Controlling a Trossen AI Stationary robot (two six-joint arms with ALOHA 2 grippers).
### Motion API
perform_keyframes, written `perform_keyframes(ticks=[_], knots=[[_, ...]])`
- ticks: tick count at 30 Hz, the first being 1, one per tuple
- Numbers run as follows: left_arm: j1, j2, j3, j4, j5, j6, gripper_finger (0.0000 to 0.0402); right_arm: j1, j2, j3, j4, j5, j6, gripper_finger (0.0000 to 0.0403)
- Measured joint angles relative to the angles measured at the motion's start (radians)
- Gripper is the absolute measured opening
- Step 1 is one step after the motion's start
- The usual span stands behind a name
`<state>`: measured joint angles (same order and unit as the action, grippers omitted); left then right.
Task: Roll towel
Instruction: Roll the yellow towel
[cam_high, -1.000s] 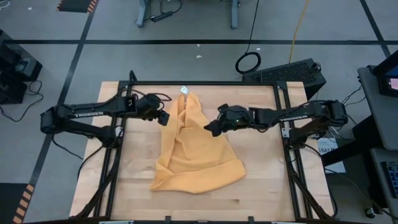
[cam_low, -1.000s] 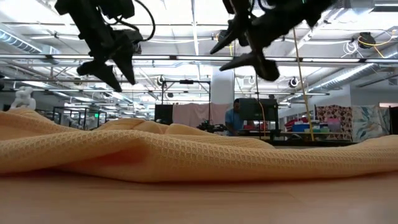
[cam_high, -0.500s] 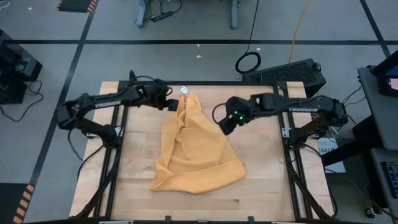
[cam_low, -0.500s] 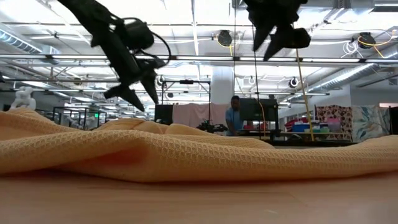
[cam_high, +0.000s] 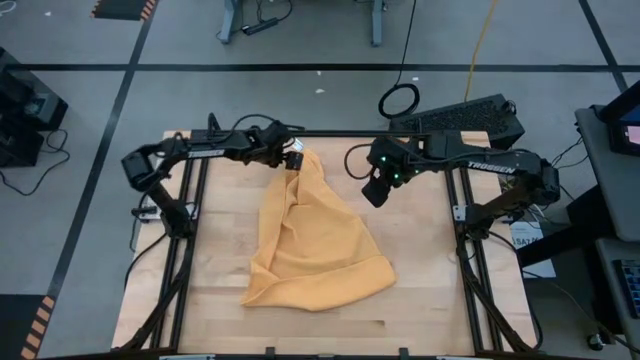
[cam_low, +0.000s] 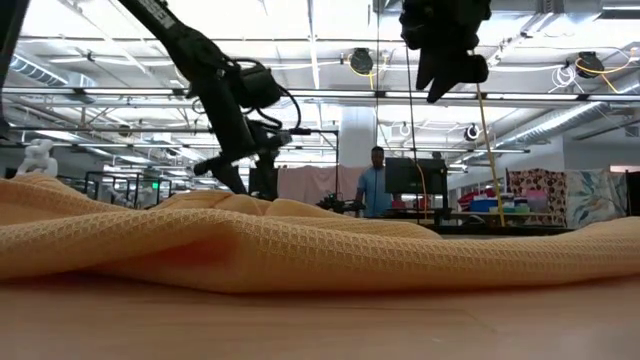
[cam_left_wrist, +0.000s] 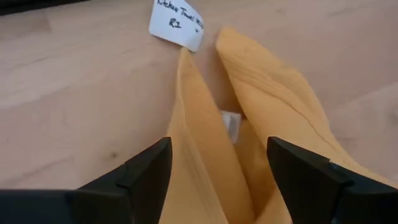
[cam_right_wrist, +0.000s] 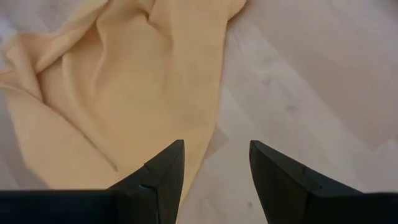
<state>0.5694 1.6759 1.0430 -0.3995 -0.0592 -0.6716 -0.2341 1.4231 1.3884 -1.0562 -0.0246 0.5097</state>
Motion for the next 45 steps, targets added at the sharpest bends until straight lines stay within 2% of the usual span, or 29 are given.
perform_keyframes(ticks=[3, 5, 8, 10, 13, 18, 24, 31, 38, 42, 45], knots=[[0.000, 0.036, -0.001, -0.004, -0.017, 0.030, 0.0213, -0.031, 0.003, 0.000, 0.068, 0.000, -0.051, 0.0171], [0.000, 0.051, -0.001, 0.000, -0.019, 0.063, 0.0158, -0.054, 0.004, -0.010, 0.148, 0.000, -0.086, 0.0171], [-0.003, 0.053, -0.001, 0.005, 0.006, 0.113, 0.0047, -0.098, 0.004, -0.065, 0.318, -0.021, -0.110, 0.0171], [-0.007, 0.032, -0.002, 0.011, 0.047, 0.133, 0.0016, -0.130, 0.005, -0.116, 0.441, -0.080, -0.111, 0.0171], [-0.034, -0.054, -0.002, 0.016, 0.063, 0.134, 0.0013, -0.163, 0.014, -0.213, 0.654, -0.162, -0.045, 0.0171], [-0.115, -0.213, -0.002, 0.044, 0.098, 0.128, 0.0006, -0.194, 0.058, -0.346, 0.851, -0.175, 0.110, 0.0171], [-0.242, -0.327, -0.001, 0.042, 0.112, 0.136, 0.0006, -0.214, 0.201, -0.367, 0.873, -0.235, 0.142, 0.0171], [-0.370, -0.355, -0.001, 0.046, 0.116, 0.087, 0.0006, -0.219, 0.387, -0.364, 1.001, -0.287, 0.236, 0.0171], [-0.396, -0.378, -0.002, 0.042, 0.033, 0.025, 0.0006, -0.223, 0.465, -0.363, 1.044, -0.284, 0.234, 0.0171], [-0.395, -0.404, -0.003, 0.048, 0.001, 0.025, 0.0006, -0.223, 0.477, -0.363, 1.061, -0.237, 0.207, 0.0170], [-0.390, -0.411, -0.003, 0.038, -0.003, 0.030, 0.0006, -0.223, 0.485, -0.362, 1.099, -0.232, 0.178, 0.0153]])
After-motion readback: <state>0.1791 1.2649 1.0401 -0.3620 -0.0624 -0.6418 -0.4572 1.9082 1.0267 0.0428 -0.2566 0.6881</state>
